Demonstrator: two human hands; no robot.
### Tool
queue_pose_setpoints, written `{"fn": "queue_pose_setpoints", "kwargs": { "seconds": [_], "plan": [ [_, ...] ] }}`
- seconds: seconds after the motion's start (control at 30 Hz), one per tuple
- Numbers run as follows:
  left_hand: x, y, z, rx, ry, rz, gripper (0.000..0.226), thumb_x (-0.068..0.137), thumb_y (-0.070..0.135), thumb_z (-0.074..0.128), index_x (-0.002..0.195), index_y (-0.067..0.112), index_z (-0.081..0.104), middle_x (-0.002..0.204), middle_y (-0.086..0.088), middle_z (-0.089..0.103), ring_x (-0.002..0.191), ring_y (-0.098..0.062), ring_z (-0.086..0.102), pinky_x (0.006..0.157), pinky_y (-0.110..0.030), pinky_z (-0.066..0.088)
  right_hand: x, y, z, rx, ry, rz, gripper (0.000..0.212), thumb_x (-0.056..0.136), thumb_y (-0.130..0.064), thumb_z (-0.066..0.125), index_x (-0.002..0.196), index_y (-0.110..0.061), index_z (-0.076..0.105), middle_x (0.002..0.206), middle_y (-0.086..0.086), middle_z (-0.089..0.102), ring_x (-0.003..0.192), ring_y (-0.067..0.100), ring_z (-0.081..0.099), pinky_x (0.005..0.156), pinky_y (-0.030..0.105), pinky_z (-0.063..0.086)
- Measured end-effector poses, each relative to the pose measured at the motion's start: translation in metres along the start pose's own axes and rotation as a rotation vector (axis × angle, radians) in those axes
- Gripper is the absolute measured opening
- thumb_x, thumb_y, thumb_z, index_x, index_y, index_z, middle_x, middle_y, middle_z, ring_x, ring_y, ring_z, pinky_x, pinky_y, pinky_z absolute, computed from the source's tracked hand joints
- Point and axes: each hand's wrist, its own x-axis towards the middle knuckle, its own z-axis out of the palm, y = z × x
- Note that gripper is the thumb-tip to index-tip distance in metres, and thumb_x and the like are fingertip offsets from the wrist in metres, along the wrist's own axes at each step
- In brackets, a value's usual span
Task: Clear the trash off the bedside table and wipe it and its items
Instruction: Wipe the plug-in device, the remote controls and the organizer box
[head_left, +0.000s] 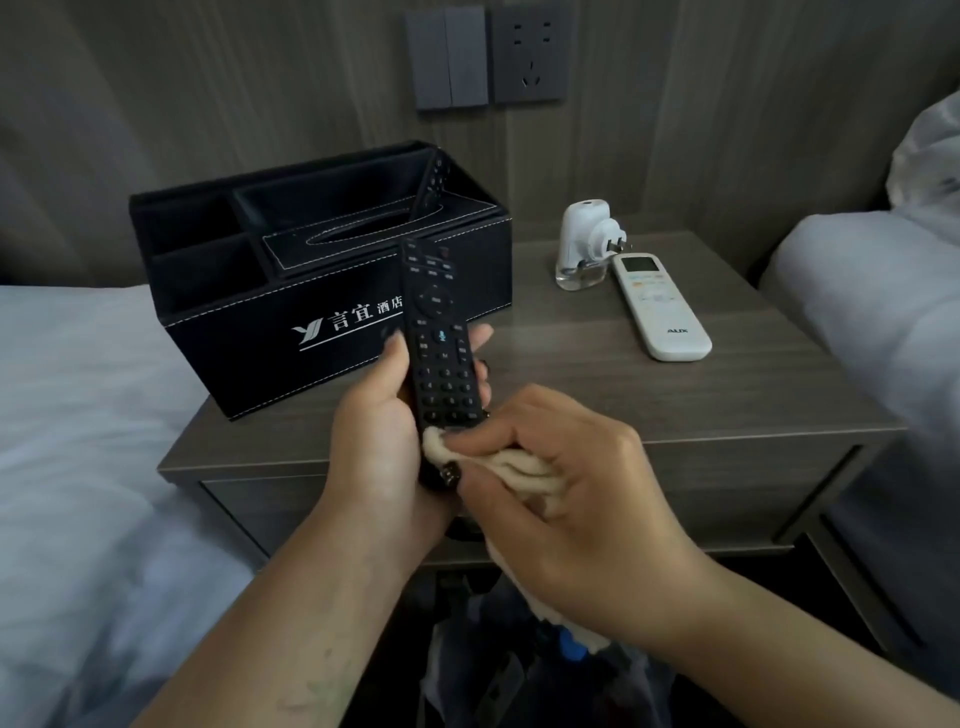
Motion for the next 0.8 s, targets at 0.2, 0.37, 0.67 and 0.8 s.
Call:
{"fn": "queue_pose_setpoints", "kwargs": {
  "seconds": [0.2,0.37,0.67,0.8],
  "plan": [
    [-0.001,0.004,0.004,-0.009,-0.036,0.149,0.037,0.072,0.033,0.071,0.101,0.011,0.062,0.086,-0.004,0.073,0.079,-0.016,0.073,0.062,-0.028,0.058,0.007,0.005,-0.026,0.245,0.148,0.242,0.003,0.083,-0.011,0.074,0.085,-0.013,0.074,0.080,-0.003,0.072,0.074,0.003,0.066,0.065,0.014,0.048],
    [-0.002,0.002,0.008,0.072,-0.010,0.203,0.055,0.077,0.036,0.064,0.121,0.003,0.059,0.097,-0.001,0.074,0.073,-0.009,0.070,0.058,-0.022,0.054,-0.002,-0.001,-0.016,0.039,0.119,0.001,0.014,0.083,-0.008,0.070,0.097,-0.011,0.073,0.085,-0.001,0.066,0.077,0.008,0.064,0.069,0.013,0.045],
    [0.001,0.004,0.009,-0.164,-0.079,0.124,0.047,0.092,0.045,0.050,0.122,0.011,0.061,0.106,-0.004,0.073,0.084,-0.013,0.067,0.069,-0.026,0.056,0.009,0.010,-0.012,-0.072,0.243,0.070,0.014,0.086,-0.006,0.070,0.097,-0.013,0.075,0.081,-0.005,0.062,0.076,0.007,0.062,0.068,0.013,0.045],
    [0.006,0.007,0.009,-0.192,0.023,0.103,0.045,0.093,0.049,0.050,0.105,0.008,0.066,0.092,-0.002,0.072,0.076,-0.014,0.062,0.068,-0.027,0.050,0.000,0.000,0.005,-0.076,0.108,-0.121,0.017,0.088,-0.004,0.066,0.103,-0.008,0.074,0.091,0.001,0.063,0.082,0.003,0.062,0.076,0.014,0.047]
  ]
}}
